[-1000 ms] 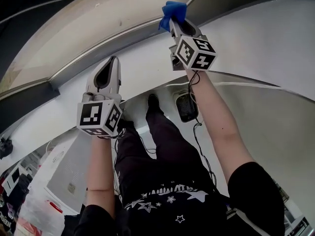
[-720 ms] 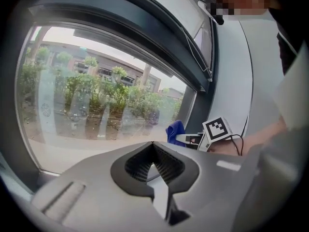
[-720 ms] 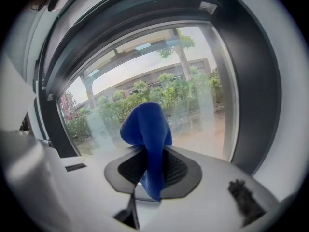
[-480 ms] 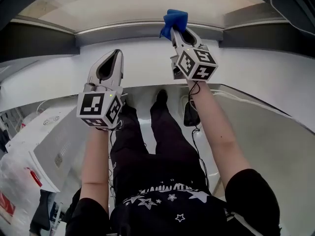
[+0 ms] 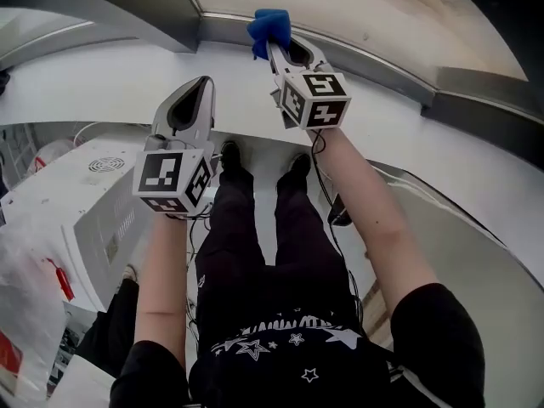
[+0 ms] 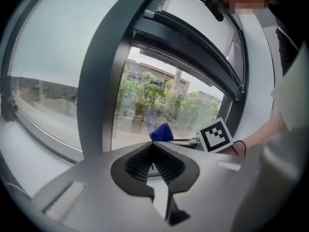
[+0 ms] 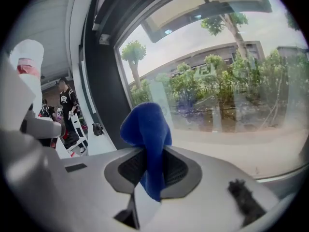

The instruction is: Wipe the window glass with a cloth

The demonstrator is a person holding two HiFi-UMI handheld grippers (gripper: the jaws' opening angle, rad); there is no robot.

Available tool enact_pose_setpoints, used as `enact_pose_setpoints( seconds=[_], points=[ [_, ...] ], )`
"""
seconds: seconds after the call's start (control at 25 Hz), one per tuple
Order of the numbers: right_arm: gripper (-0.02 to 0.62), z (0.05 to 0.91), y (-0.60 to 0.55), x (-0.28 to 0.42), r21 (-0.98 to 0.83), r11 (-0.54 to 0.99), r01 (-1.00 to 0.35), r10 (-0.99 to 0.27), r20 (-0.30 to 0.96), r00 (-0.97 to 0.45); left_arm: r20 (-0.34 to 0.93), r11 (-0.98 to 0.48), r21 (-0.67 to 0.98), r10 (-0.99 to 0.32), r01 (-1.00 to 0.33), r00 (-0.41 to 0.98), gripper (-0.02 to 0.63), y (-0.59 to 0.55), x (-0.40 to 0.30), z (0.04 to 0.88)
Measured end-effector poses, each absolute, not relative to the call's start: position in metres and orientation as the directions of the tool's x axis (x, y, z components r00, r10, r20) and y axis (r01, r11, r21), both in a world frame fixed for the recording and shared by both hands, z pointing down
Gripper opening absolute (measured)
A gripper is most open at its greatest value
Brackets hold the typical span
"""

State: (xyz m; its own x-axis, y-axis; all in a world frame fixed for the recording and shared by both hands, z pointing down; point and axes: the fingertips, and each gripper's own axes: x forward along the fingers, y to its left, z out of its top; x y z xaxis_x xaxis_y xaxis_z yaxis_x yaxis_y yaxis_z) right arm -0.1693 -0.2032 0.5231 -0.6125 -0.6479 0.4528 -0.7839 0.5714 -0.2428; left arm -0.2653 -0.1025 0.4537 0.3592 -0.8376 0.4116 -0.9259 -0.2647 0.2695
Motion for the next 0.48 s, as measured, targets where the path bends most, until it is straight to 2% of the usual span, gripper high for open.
enact_pose_setpoints(
  seconds=[0.28, 0.48],
  points=[
    [0.075, 0.542, -0.215, -0.268, -0.229, 0.628, -0.744, -0.608, 0.452, -0.653, 0.411, -0.231, 0.271, -0.85, -0.934, 0.33, 0.008, -0.106, -0.317, 0.468],
    [0.077, 0.547, -0.236, -0.295, -0.199, 0.61, -0.767, -0.632, 0.462, -0.623, 0.385, -0.189, 0.248, -0.881, -0.95, 0.276, 0.008, -0.118, -0.347, 0.468]
  ],
)
